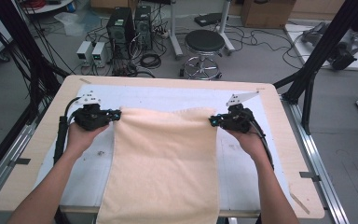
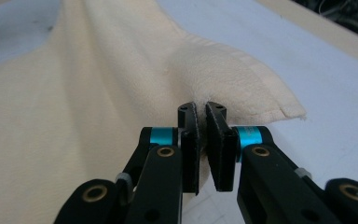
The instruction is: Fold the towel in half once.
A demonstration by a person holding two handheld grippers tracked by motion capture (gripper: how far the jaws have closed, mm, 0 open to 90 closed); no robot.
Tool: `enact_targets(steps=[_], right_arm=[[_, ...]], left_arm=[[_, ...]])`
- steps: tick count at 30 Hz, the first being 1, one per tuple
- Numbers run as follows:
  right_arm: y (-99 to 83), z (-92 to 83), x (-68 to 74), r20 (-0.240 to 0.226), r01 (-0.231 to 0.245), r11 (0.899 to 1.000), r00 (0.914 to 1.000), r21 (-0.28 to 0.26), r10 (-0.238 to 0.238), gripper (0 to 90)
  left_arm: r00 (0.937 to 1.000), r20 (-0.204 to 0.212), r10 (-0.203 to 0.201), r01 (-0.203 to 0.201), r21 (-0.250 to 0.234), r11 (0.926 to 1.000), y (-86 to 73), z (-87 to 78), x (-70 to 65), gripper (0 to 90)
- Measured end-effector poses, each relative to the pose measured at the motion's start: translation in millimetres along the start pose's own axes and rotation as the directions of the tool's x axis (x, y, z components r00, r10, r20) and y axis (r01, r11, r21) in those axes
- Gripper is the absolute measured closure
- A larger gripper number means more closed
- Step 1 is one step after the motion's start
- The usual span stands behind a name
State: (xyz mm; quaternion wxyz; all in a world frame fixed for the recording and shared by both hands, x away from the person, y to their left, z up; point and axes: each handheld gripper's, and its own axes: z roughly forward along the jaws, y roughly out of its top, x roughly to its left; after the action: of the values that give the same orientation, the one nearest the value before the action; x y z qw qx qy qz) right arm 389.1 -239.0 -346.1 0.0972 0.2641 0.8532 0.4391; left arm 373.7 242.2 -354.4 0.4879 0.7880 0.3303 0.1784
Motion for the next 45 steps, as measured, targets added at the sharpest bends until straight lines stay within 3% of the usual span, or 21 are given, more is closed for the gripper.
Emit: enact_targets(steps=[2, 6, 8, 12, 16, 19, 21, 24, 26, 27, 32, 37, 41, 45], right_arm=[[3.9, -13.4, 14.9, -0.008, 0.037, 0.999, 0.9993, -0.019, -0.037, 84.4], [3.2, -36.5, 47.5, -0.031, 0.102, 0.994, 0.9941, -0.045, -0.103, 84.3], [-2.1, -44.5, 64.1, -0.047, 0.132, 0.99, 0.9898, -0.052, -0.134, 84.2], [-21.7, -52.9, 92.8, -0.084, 0.152, 0.987, 0.9841, -0.057, -0.156, 84.2], [-47.9, -53.0, 119.5, -0.119, 0.163, 0.986, 0.9792, -0.026, -0.165, 84.1], [-68.7, -47.1, 138.2, -0.166, 0.154, 0.988, 0.9747, 0.014, -0.15, 83.9], [-81.1, -41.1, 147.9, -0.193, 0.153, 0.987, 0.971, 0.051, -0.141, 83.2], [-95.6, -34.7, 157.9, -0.258, 0.155, 0.983, 0.9579, 0.096, -0.125, 77.7], [-100.2, -34.3, 160.2, -0.268, 0.16, 0.98, 0.9554, 0.118, -0.124, 73.2], [-101.0, -35.5, 159.0, -0.257, 0.152, 0.982, 0.9592, 0.115, -0.118, 71.4], [-92.1, -40.2, 148.1, -0.216, 0.143, 0.985, 0.9691, 0.099, -0.119, 66.6], [-86.6, -34.6, 124.4, -0.1, 0.122, 0.986, 0.9888, 0.117, -0.11, 62.2], [-86.2, -18.2, 101.4, -0.044, 0.094, 0.986, 0.9951, 0.136, -0.088, 58.9], [-87.7, -2.2, 84.4, -0.034, 0.082, 0.985, 0.9964, 0.151, -0.078, 55.1]], left_arm=[[0.9996, 0.006, 0.027, -0.027, -0.033, 0.9991, 2.6, -14.8, -11.3, 84.8], [0.994, 0.006, 0.11, -0.109, -0.053, 0.9926, -3.4, -42.6, -38.2, 84.3], [0.9882, 0.001, 0.153, -0.153, -0.052, 0.9869, -14.0, -55.4, -53.2, 84.0], [0.9849, 0.029, 0.171, -0.168, -0.065, 0.9836, -43.2, -77.1, -79.9, 84.1], [0.9802, 0.062, 0.188, -0.187, -0.029, 0.982, -75.4, -94.5, -102.2, 84.1], [0.9748, 0.112, 0.193, -0.199, 0.049, 0.9788, -99.6, -100.4, -115.2, 84.1], [0.9643, 0.17, 0.203, -0.226, 0.125, 0.9661, -115.0, -100.5, -122.5, 83.7], [0.9498, 0.248, 0.191, -0.239, 0.181, 0.954, -130.0, -101.6, -129.0, 77.1], [0.9493, 0.251, 0.19, -0.238, 0.181, 0.9543, -130.6, -103.2, -126.6, 71.8], [0.9503, 0.246, 0.19, -0.238, 0.179, 0.9547, -128.8, -103.2, -124.3, 70.3], [0.9618, 0.211, 0.174, -0.205, 0.131, 0.97, -110.5, -96.9, -107.2, 65.6], [0.9786, 0.142, 0.148, -0.163, 0.095, 0.9821, -91.2, -79.3, -88.9, 63.9], [0.9846, 0.107, 0.138, -0.152, 0.125, 0.9805, -84.4, -53.7, -74.8, 59.6], [0.9885, 0.089, 0.122, -0.137, 0.174, 0.9751, -84.8, -31.4, -61.7, 51.6]])
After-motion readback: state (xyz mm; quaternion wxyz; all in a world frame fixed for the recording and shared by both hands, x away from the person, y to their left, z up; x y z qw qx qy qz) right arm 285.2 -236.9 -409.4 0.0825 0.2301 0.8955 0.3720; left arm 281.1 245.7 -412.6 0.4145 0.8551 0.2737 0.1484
